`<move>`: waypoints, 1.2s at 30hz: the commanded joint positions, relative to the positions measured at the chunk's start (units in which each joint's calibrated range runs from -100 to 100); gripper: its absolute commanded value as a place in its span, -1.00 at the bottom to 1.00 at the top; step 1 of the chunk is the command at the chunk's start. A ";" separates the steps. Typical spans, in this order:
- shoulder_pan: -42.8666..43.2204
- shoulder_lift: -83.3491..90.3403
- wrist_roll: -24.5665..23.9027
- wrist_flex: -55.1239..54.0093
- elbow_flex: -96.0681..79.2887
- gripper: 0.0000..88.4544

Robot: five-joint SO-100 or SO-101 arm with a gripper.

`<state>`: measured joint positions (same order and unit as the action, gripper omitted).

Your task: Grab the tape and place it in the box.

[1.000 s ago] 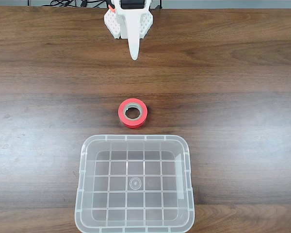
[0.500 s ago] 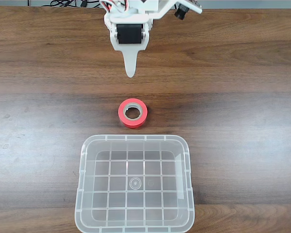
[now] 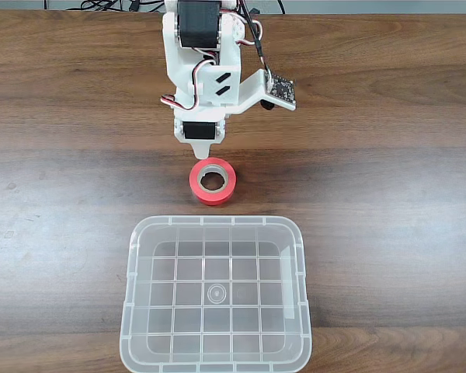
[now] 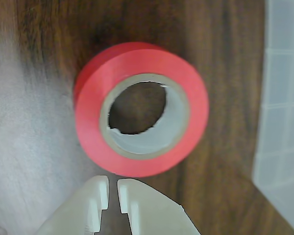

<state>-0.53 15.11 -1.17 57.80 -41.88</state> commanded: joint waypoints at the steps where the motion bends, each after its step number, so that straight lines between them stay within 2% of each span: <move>1: -1.23 0.42 0.07 -4.46 -1.79 -0.95; 5: -1.01 0.34 0.07 -4.46 -2.06 -0.94; 10: -0.72 0.34 0.07 -4.29 -2.58 -0.60; 12: -0.64 0.34 0.07 -4.03 -3.11 -0.55; 20: -0.21 -0.15 1.28 -6.17 -6.52 -0.55; 29: 0.89 -9.32 2.49 -10.45 -5.47 -0.55; 36: 1.04 -10.28 3.28 -10.28 -3.55 -0.84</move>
<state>0.30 4.65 1.17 48.31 -48.56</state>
